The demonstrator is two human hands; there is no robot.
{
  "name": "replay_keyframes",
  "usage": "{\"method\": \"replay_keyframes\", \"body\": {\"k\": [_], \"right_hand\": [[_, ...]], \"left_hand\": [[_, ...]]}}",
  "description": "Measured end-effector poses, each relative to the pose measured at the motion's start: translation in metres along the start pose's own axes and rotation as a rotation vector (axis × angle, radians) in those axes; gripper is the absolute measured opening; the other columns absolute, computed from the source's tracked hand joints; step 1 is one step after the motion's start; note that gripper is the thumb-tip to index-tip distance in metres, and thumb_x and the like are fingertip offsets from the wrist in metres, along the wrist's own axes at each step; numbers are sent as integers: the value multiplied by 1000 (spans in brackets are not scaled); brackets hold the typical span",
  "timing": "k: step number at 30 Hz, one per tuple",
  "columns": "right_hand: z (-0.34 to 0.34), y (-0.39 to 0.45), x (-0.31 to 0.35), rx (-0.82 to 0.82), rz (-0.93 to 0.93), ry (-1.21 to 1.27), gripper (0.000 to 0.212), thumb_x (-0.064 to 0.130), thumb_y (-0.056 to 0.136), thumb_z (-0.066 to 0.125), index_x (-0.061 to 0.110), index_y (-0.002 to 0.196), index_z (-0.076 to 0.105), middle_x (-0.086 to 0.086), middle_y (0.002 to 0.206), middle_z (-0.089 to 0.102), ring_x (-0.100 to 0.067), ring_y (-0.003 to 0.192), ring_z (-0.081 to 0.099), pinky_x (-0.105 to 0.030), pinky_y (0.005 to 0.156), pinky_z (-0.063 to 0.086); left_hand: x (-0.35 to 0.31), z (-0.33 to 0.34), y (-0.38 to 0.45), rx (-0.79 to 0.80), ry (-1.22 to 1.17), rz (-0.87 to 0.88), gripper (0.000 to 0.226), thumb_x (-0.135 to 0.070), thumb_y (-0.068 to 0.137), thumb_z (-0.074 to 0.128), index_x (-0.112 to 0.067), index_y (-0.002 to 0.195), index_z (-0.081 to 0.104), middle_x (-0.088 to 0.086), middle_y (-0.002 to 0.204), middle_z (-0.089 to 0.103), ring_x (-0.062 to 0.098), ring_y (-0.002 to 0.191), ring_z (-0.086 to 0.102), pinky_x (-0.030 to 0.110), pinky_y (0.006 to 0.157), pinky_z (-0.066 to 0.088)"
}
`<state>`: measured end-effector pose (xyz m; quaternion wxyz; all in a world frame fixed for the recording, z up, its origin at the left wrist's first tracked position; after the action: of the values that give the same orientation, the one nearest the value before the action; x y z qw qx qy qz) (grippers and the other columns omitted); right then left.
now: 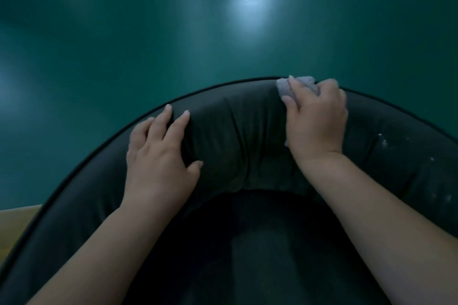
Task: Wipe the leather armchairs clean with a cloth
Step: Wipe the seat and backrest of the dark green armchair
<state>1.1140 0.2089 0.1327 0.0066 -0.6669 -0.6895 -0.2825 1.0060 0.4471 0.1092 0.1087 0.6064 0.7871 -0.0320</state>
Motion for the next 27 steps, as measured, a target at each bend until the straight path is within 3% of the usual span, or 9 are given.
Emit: {"method": "replay_keyframes", "body": {"k": [5,10,14,18,22,24,27], "right_hand": [[14,-19,51,87,-256,78,41,31,86,62,25,127,60,-15,100,52,-34,91,48,-40,74,41],[4,-9,3,109,-107,67,42,34,90,58,28,132,55,-9,100,45,-31,97,44,-37,81,38],[1,-22,5,198,30,451,44,25,94,55,22,138,48,-2,100,38,-20,100,45,-22,95,34],[8,-60,11,402,181,879,49,12,97,48,23,143,38,-1,111,42,5,99,48,1,90,29],[8,-84,17,590,197,1154,69,-7,91,44,32,146,31,7,136,46,1,123,46,-22,105,37],[0,-83,12,614,150,1096,75,-10,88,45,38,145,30,7,135,50,0,124,47,-21,106,36],[-32,-59,-5,412,-58,696,72,-1,81,57,31,142,38,4,124,55,-4,117,50,-15,104,32]], "left_hand": [[-43,10,7,46,37,109,92,-48,73,70,-35,148,20,-4,158,14,22,139,13,40,116,16],[-46,7,4,22,13,97,77,-41,81,66,-33,147,27,-4,157,19,22,140,17,38,116,15],[-73,-24,-7,-151,-400,98,49,-28,86,64,-27,133,53,-7,135,53,12,123,44,22,107,27],[-99,-11,-9,35,-901,-4,45,-30,88,61,-42,131,51,-11,115,64,-2,96,61,9,82,46],[-115,3,-8,114,-849,35,53,-28,86,65,-38,135,47,-20,125,53,-7,111,51,2,91,36],[-114,6,-6,75,-838,9,57,-21,82,71,-38,133,50,-21,122,53,-9,110,50,6,95,37],[-110,4,-2,-29,-910,-36,60,-12,78,75,-33,131,54,-20,121,56,-18,106,50,2,92,37]]}}
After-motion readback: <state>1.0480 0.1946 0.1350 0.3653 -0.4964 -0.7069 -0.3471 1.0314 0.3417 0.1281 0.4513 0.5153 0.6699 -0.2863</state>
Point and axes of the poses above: each hand's wrist, its own y-axis towards the middle knuckle, its own z-axis out of the palm, x = y × z, the point moved 10 cm from there along y, towards the middle knuckle
